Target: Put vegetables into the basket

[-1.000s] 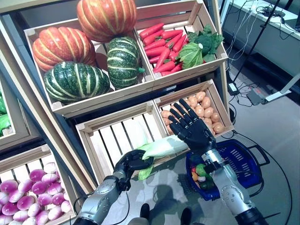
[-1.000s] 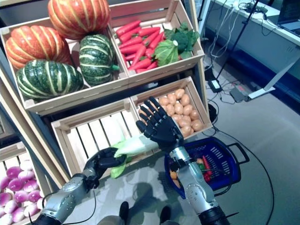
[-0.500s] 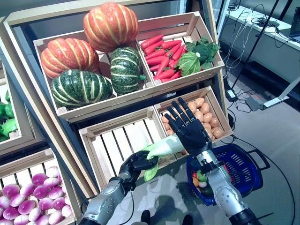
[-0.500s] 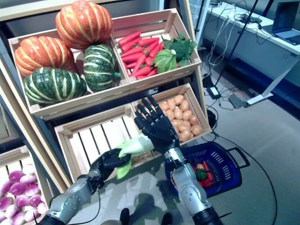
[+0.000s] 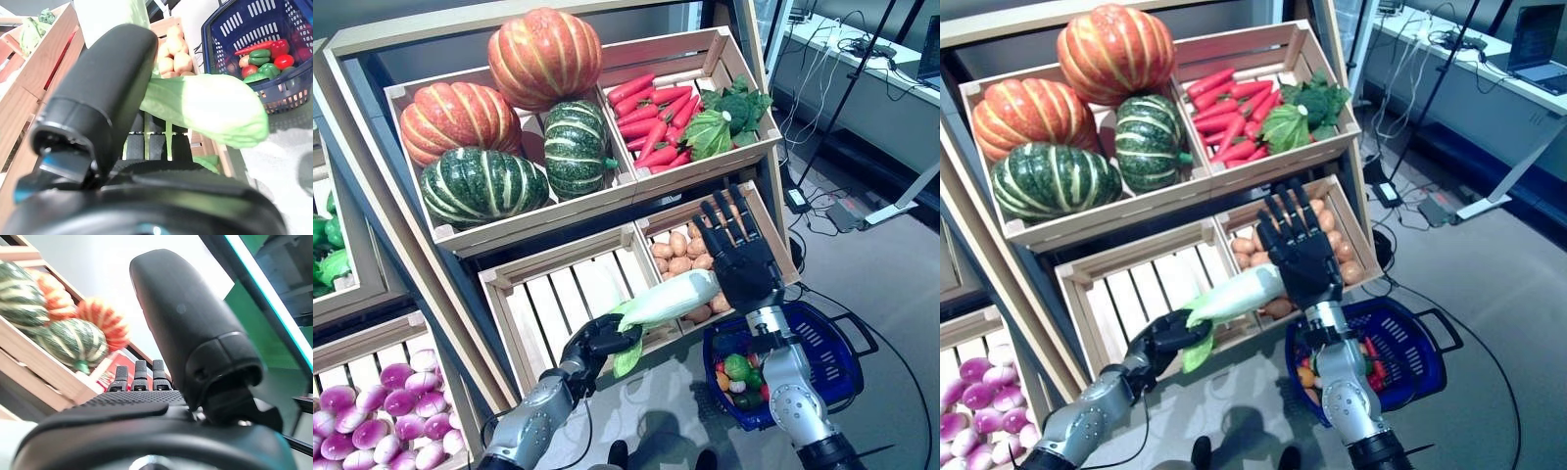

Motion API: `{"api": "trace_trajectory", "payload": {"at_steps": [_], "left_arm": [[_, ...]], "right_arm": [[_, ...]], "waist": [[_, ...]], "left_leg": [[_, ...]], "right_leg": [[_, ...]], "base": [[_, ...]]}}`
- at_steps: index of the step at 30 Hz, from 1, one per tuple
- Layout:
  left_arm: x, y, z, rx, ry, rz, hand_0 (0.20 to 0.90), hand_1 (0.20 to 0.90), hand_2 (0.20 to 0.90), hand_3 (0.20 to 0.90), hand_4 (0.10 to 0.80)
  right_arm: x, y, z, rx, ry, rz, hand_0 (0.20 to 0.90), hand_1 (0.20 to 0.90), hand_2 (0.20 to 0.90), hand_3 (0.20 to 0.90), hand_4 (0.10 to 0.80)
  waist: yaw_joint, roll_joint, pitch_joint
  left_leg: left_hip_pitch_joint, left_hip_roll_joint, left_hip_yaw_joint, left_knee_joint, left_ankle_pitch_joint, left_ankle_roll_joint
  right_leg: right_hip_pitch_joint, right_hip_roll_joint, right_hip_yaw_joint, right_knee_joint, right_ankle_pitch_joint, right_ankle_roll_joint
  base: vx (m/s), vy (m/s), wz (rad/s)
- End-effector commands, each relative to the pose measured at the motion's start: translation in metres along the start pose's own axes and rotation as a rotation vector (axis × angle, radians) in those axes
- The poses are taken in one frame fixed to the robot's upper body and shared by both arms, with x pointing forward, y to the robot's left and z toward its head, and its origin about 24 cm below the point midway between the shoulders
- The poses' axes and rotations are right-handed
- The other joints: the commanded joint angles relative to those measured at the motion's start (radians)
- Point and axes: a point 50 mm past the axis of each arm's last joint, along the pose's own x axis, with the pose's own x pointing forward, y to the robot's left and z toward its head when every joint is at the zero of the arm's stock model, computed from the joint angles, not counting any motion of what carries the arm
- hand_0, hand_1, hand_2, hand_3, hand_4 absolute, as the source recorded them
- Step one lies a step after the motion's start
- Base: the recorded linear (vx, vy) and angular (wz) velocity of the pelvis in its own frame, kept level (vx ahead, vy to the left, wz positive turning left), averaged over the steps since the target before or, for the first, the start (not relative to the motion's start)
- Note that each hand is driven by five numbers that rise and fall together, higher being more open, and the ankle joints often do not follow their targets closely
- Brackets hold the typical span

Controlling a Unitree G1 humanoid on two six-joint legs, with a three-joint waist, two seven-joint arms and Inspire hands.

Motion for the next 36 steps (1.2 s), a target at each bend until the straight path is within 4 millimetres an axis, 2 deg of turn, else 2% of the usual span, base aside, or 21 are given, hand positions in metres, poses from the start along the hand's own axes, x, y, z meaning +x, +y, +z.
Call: {"api": "trace_trajectory", "payload": {"at_steps": [1, 8, 14, 25, 36], "left_arm": [[0.003, -0.016, 0.06, -0.03, -0.241, -0.126, 0.3, 0.3, 0.3, 0.3, 0.4], [0.001, -0.02, 0.067, -0.056, -0.27, -0.165, 0.3, 0.3, 0.3, 0.3, 0.4], [-0.002, -0.028, 0.072, -0.059, -0.3, -0.218, 0.3, 0.3, 0.3, 0.3, 0.4], [-0.002, -0.037, 0.073, -0.043, -0.324, -0.27, 0.3, 0.3, 0.3, 0.3, 0.4], [-0.003, -0.047, 0.077, -0.073, -0.351, -0.316, 0.3, 0.3, 0.3, 0.3, 0.4]], "right_arm": [[0.019, 0.034, 0.049, -0.003, -0.306, 0.155, 0.9, 0.9, 0.9, 0.9, 0.8], [0.016, 0.024, 0.052, -0.047, -0.326, 0.068, 0.9, 0.9, 0.9, 0.9, 0.8], [0.011, 0.01, 0.031, -0.066, -0.218, 0.006, 0.9, 0.9, 0.9, 0.9, 0.8], [0.003, -0.001, -0.011, 0.002, 0.016, -0.01, 0.9, 0.9, 0.9, 0.9, 0.8], [-0.002, -0.003, -0.035, 0.028, 0.151, -0.004, 0.9, 0.9, 0.9, 0.9, 0.8]], "waist": [[-0.002, -0.038, -0.068], [-0.008, -0.039, -0.067], [-0.01, -0.04, -0.071], [-0.013, -0.044, -0.073], [-0.012, -0.047, -0.076]], "left_leg": [[0.025, -0.028, 0.003, 0.001, -0.075, -0.009], [0.026, -0.026, 0.008, 0.001, -0.079, -0.006], [0.024, -0.023, 0.008, 0.001, -0.077, -0.006], [0.022, -0.022, 0.007, 0.001, -0.073, -0.007], [0.021, -0.022, 0.005, 0.001, -0.073, -0.007]], "right_leg": [[0.067, -0.073, 0.008, 0.002, -0.016, 0.059], [0.064, -0.07, 0.019, 0.002, -0.018, 0.056], [0.061, -0.069, 0.025, 0.002, -0.016, 0.055], [0.058, -0.068, 0.032, 0.002, -0.015, 0.053], [0.056, -0.071, 0.034, 0.002, -0.013, 0.055]], "base": [[0.0, 0.0, 0.0], [0.003, 0.0, -0.02], [0.002, 0.0, -0.01], [0.0, 0.0, 0.0], [0.0, 0.0, 0.0]]}}
